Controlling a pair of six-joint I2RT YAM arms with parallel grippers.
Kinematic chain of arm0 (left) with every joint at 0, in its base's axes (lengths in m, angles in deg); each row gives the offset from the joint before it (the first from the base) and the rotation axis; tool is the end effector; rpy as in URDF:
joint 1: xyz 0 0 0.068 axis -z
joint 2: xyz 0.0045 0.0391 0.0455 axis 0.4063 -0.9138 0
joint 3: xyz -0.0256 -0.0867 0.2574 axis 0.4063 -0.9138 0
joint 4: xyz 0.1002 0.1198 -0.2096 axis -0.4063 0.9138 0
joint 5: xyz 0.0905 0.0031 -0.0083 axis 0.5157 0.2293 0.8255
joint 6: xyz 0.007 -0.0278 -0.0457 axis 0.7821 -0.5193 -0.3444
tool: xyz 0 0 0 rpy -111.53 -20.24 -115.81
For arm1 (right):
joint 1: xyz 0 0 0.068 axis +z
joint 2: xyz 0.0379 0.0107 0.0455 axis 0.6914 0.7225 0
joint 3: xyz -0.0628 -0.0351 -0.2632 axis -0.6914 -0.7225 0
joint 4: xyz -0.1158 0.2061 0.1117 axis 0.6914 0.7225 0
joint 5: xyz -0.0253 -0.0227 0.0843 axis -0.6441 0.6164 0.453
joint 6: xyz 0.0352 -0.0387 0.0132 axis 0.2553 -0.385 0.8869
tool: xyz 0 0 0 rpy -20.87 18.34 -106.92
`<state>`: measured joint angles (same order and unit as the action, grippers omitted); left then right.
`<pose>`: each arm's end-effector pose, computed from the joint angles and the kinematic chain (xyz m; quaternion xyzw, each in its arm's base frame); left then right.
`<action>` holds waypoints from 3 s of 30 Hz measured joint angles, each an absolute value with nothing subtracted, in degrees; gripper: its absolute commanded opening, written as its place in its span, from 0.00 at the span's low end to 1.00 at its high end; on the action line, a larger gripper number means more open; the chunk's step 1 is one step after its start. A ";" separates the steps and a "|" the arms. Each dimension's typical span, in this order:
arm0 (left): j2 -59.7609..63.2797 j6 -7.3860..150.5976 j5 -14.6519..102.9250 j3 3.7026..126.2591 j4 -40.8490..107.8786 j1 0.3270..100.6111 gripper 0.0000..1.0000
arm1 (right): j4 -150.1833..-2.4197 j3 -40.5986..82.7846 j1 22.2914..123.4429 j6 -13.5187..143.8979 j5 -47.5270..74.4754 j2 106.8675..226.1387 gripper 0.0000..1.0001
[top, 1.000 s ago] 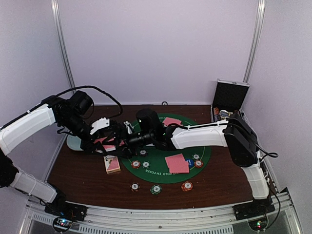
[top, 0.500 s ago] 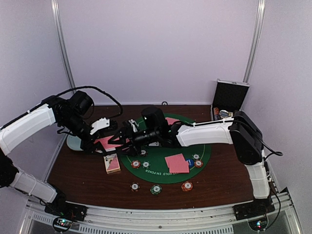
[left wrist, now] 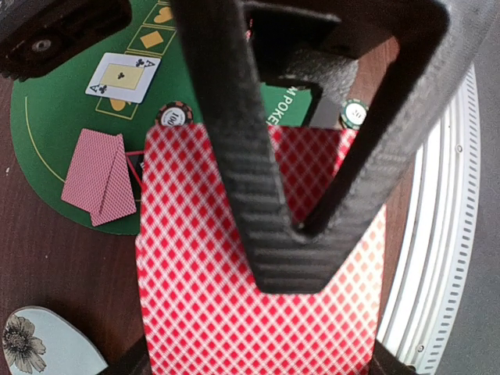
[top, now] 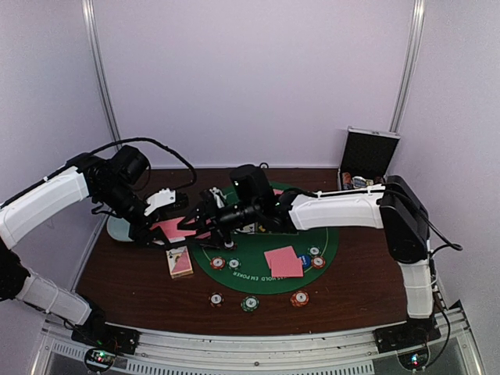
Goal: Distribute texas hold em gaming equipment
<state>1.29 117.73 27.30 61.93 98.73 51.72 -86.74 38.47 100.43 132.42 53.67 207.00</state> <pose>0.2075 -0.1264 0.3005 0.5297 0.8029 -0.2035 0.1829 0.2496 0.4281 0.2425 0.1214 -0.7701 -0.6215 0.0775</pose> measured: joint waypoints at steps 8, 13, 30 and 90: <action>1.29 117.73 27.30 61.93 98.73 51.72 0.00 | -84.86 37.27 100.10 131.52 53.99 202.96 0.31; 1.29 117.73 27.30 61.93 98.73 51.72 0.00 | -84.69 37.01 99.95 131.17 54.08 202.24 0.23; 1.29 117.73 27.36 61.93 98.62 51.72 0.00 | -75.31 36.74 97.45 125.40 55.28 198.76 0.00; 2.25 117.77 28.23 61.39 100.26 51.72 0.00 | -61.98 37.86 99.64 12.77 -30.66 213.38 0.00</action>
